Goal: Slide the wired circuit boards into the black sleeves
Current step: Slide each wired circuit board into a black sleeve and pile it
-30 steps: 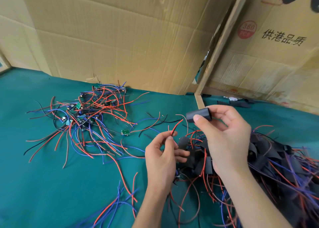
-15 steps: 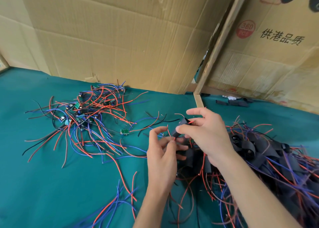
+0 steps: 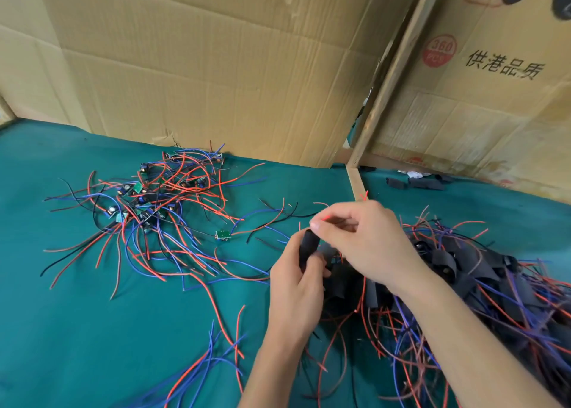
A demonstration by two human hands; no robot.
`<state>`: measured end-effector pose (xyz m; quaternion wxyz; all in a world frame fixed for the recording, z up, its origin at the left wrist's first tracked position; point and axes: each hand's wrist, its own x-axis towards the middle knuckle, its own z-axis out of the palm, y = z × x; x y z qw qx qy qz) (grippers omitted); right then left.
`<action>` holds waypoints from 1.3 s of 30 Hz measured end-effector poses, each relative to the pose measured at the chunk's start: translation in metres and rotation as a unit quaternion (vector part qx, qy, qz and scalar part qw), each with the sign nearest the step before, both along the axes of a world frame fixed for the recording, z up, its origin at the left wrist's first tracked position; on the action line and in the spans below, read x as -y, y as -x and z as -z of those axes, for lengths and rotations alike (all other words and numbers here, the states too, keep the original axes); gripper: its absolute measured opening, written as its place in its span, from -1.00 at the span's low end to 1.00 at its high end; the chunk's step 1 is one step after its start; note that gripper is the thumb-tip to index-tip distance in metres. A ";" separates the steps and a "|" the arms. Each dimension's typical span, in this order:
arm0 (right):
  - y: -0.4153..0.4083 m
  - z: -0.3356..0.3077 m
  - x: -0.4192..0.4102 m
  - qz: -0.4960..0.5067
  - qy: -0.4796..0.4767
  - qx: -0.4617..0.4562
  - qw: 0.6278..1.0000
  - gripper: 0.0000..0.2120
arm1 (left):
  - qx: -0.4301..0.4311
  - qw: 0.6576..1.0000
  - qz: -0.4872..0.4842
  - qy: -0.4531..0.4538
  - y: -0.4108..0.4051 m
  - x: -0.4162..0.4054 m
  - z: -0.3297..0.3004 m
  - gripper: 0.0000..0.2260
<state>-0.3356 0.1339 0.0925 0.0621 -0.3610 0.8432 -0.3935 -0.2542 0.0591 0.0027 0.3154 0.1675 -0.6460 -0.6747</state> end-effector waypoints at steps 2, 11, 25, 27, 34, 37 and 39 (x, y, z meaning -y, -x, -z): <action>0.004 -0.006 0.001 -0.005 0.017 0.014 1.000 -0.89 | 0.005 1.000 -0.001 -0.006 -0.001 0.000 -0.001 -0.82; 0.013 -0.036 0.022 -0.002 0.165 0.044 0.985 -0.87 | -0.055 0.986 0.058 -0.147 -0.002 0.001 -0.006 -0.64; 0.018 -0.046 0.027 -0.002 0.291 0.193 0.937 -0.89 | -0.144 0.856 0.292 -0.402 -0.013 0.007 -0.020 -0.62; 0.017 -0.046 0.028 -0.010 0.279 0.189 0.942 -0.89 | -0.149 0.849 0.322 -0.390 -0.014 0.009 -0.019 -0.57; 0.020 -0.042 0.028 0.031 0.311 0.205 0.927 -0.90 | -0.159 0.839 0.357 -0.378 -0.014 0.010 -0.014 -0.56; 0.017 -0.038 0.030 0.033 0.308 0.209 0.927 -0.89 | -0.145 0.846 0.360 -0.366 -0.013 0.009 -0.014 -0.61; 0.020 -0.039 0.030 0.060 0.336 0.215 0.915 -0.87 | -0.140 0.847 0.361 -0.364 -0.013 0.009 -0.015 -0.63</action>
